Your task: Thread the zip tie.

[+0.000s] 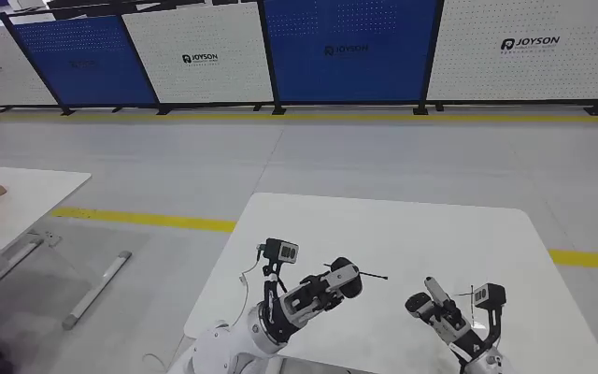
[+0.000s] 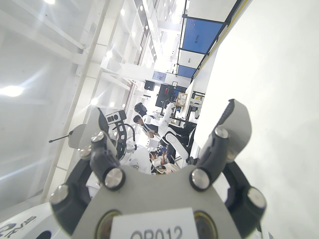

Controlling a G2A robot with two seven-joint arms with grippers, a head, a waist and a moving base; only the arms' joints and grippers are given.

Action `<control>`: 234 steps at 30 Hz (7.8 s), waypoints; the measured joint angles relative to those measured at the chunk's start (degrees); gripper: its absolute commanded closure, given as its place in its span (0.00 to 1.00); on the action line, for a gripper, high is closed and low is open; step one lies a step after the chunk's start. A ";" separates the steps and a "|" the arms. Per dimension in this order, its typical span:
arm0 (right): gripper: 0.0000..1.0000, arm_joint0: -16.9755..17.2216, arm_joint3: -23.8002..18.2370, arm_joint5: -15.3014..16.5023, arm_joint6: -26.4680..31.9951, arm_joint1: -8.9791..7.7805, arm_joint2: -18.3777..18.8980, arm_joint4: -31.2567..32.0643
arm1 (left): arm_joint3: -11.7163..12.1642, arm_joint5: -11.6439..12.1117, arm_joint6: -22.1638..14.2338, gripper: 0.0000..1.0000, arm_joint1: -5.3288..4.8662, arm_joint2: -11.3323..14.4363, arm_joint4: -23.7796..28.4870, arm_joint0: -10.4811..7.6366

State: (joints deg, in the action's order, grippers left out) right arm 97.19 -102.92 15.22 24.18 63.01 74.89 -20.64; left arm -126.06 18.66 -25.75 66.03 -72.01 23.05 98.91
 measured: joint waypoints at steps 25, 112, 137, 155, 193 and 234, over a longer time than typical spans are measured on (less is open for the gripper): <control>0.00 0.00 0.00 0.00 0.00 0.00 0.00 0.00 | 12.29 -9.89 6.69 1.00 0.70 7.22 -11.35 -5.94; 0.00 0.00 0.00 0.00 0.00 0.00 0.00 0.00 | 22.72 -5.07 14.97 1.00 2.17 15.25 -12.85 -10.72; 0.00 -2.41 -4.04 -14.47 -2.97 -1.20 9.56 12.36 | 22.75 -5.12 15.20 1.00 2.21 15.34 -12.61 -10.76; 0.00 -3.93 -4.95 -19.41 -0.54 -1.88 12.87 19.26 | 22.75 -5.12 15.20 1.00 2.21 15.34 -12.61 -10.76; 0.00 -22.26 -0.72 -34.70 29.57 -2.08 3.56 66.33 | 22.75 -5.12 15.20 1.00 2.21 15.34 -12.61 -10.76; 0.00 -24.97 -2.75 -34.70 43.69 0.94 0.30 82.48 | 22.75 -5.12 15.20 1.00 2.21 15.34 -12.61 -10.76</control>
State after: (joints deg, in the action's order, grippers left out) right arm 72.22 -105.67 -19.47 67.87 63.95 75.19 61.83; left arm -103.31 13.54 -10.55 68.24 -56.66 10.44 88.15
